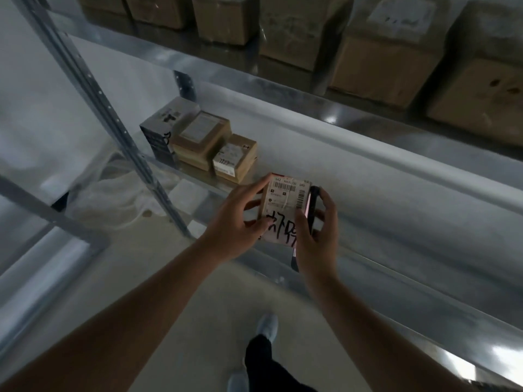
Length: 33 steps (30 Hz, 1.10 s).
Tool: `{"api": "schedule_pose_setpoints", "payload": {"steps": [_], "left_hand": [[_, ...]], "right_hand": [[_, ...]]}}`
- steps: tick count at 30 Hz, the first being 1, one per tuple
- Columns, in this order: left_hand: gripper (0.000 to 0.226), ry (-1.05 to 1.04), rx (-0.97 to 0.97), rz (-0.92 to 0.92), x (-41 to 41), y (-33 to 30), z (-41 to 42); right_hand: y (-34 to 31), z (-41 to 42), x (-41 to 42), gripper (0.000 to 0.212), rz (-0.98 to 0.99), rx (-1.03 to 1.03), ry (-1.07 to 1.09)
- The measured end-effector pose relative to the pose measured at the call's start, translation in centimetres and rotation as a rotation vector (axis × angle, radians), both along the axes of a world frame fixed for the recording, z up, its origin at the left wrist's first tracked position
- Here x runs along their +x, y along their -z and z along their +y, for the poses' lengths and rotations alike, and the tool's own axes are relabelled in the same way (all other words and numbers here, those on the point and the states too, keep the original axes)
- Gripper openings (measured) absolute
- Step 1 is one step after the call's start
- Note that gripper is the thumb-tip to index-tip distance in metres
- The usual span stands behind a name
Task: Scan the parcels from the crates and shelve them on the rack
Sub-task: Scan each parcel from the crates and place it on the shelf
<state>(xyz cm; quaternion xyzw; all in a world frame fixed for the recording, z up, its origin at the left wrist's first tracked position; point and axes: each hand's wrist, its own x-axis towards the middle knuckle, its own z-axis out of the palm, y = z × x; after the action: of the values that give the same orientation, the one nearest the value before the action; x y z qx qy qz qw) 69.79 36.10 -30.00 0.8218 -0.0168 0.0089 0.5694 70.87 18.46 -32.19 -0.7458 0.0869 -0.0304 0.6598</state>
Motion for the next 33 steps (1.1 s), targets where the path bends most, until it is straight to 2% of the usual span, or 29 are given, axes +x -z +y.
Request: {"api": "schedule_pose_setpoints", "payload": {"steps": [8, 16, 19, 28, 33], "left_hand": [[0.083, 0.056, 0.054, 0.126, 8.3, 3.3, 2.9], [0.077, 0.135, 0.062, 0.215, 14.1, 4.3, 5.1], [0.076, 0.171, 0.125, 0.239, 15.8, 4.5, 5.4], [0.094, 0.299, 0.222, 0.338, 20.8, 6.2, 6.8], [0.102, 0.336, 0.278, 0.368, 22.0, 7.3, 7.2]], "right_hand": [[4.5, 3.5, 8.0, 0.052, 0.126, 0.023, 0.024], [5.8, 6.0, 13.5, 0.053, 0.168, -0.005, 0.089], [6.3, 6.7, 14.8, 0.052, 0.200, -0.009, 0.121], [9.0, 9.3, 18.0, 0.051, 0.245, -0.018, 0.250], [10.5, 10.0, 19.4, 0.052, 0.237, -0.044, 0.251]]}}
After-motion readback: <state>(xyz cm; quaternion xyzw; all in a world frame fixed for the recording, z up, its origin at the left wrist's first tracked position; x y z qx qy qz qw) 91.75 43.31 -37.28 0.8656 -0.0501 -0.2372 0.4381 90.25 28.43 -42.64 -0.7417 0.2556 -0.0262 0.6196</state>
